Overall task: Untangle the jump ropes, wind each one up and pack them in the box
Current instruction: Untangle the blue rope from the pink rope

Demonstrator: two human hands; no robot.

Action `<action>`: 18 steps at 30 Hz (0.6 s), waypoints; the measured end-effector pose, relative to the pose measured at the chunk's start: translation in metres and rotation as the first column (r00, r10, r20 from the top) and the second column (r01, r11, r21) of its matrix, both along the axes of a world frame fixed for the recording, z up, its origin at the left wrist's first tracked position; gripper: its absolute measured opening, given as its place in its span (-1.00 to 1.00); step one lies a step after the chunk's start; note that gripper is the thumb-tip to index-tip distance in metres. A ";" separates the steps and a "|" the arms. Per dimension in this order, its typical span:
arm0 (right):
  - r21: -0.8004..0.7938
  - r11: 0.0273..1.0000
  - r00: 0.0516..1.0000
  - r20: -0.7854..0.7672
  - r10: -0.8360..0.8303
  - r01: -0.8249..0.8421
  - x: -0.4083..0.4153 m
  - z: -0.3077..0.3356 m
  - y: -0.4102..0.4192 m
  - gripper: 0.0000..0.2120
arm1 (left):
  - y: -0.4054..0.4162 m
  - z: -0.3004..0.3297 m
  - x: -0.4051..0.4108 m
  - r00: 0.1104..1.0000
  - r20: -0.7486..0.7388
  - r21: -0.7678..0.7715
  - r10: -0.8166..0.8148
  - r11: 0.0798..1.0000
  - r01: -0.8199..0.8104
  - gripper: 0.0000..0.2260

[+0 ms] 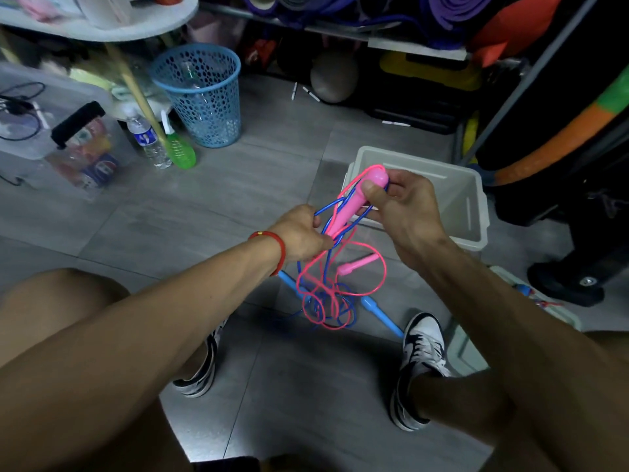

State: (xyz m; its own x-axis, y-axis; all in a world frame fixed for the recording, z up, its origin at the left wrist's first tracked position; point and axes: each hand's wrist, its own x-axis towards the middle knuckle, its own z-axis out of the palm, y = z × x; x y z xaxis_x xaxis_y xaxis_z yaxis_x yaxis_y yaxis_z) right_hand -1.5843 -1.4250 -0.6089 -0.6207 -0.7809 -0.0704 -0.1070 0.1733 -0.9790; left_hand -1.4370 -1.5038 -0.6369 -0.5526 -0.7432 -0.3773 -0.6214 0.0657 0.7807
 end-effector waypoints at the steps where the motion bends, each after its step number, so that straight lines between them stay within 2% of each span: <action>1: -0.010 1.000 0.999 0.035 -0.007 0.008 -0.001 0.001 0.001 -0.81 | 0.001 -0.001 -0.001 1.000 -0.016 0.011 0.022 1.000 -0.022 -0.70; 3: -0.025 1.000 0.996 0.091 -0.012 0.015 -0.006 0.003 0.001 -0.90 | 0.001 -0.004 -0.001 0.995 -0.074 0.023 0.073 0.997 -0.071 -0.70; 6: -0.025 0.997 0.983 0.171 -0.068 0.073 -0.012 0.007 0.001 -0.84 | 0.000 -0.005 0.002 0.982 -0.159 -0.013 0.098 0.995 -0.101 -0.64; 8: 0.028 0.996 0.971 0.225 -0.085 0.080 -0.018 0.013 0.001 -0.82 | -0.001 -0.006 0.004 0.974 -0.220 -0.035 0.049 0.998 -0.058 -0.59; 10: 0.124 0.992 0.957 0.285 -0.050 0.015 -0.025 0.024 0.002 -0.80 | -0.002 -0.003 0.008 0.974 -0.228 -0.036 0.014 0.999 -0.023 -0.58; 12: 0.225 0.972 0.975 0.222 0.021 -0.073 -0.030 0.033 0.006 -0.72 | -0.007 0.001 0.012 0.976 -0.216 -0.039 0.013 0.999 -0.021 -0.63; 15: 0.325 0.931 0.981 -0.042 0.191 -0.167 -0.034 0.034 0.012 -0.71 | -0.016 0.011 0.017 0.979 -0.197 -0.059 0.056 0.996 -0.069 -0.65; 18: 0.402 0.895 0.977 0.005 0.212 -0.196 -0.047 0.020 0.017 -0.64 | -0.024 0.024 0.020 0.961 -0.249 -0.067 0.118 0.988 -0.139 -0.59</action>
